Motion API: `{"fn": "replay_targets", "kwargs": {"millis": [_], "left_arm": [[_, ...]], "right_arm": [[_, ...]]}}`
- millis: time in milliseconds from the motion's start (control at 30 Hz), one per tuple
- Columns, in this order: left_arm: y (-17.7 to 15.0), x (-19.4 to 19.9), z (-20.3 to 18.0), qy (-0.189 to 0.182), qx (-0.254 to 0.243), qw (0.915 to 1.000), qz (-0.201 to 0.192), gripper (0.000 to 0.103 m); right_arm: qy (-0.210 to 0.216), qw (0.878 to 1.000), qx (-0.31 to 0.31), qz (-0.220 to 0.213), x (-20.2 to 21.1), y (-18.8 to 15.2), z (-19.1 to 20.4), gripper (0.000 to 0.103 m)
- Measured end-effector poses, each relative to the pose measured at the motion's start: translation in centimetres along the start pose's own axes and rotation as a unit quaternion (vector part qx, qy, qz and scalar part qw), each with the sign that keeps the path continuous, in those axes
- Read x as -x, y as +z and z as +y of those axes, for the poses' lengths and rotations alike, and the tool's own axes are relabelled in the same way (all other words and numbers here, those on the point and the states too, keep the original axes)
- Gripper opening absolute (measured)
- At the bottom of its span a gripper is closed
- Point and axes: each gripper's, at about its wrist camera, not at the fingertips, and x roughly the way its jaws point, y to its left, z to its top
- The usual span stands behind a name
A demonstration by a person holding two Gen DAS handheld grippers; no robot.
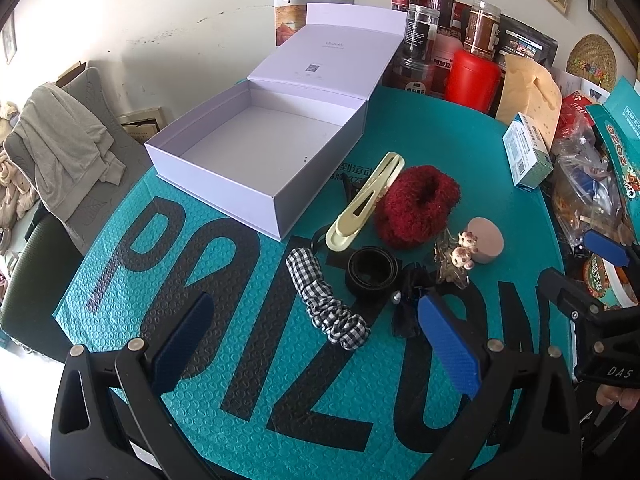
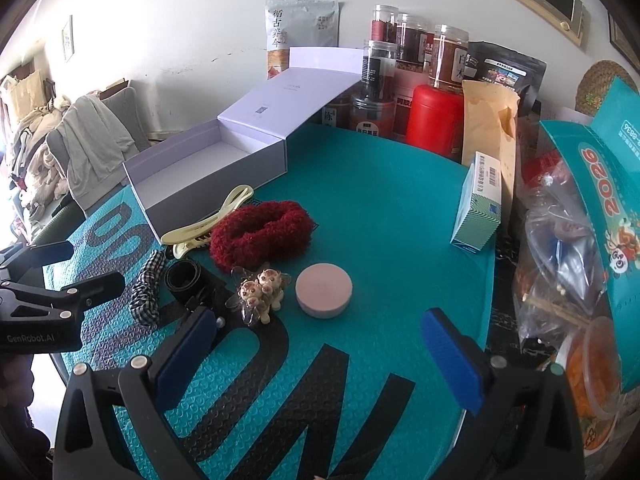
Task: Organize objects
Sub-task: 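Move both grippers toward the checkered scrunchie and pink compact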
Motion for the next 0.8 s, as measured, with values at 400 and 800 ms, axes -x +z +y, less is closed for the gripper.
{"fn": "replay_targets", "kwargs": {"millis": [400,800], "left_arm": [[-1.1,-0.8,0.3,-0.006,0.010,0.9998,0.016,0.102],[-2.0,-3.8,0.6,-0.009,0.022,0.9985,0.049,0.099]], "right_arm": [[0.000,1.000,-0.008,0.009,-0.5,-1.2,-0.2,0.102],[0.007,1.000,-0.013,0.017,-2.1,-1.9,-0.3,0.102]]}}
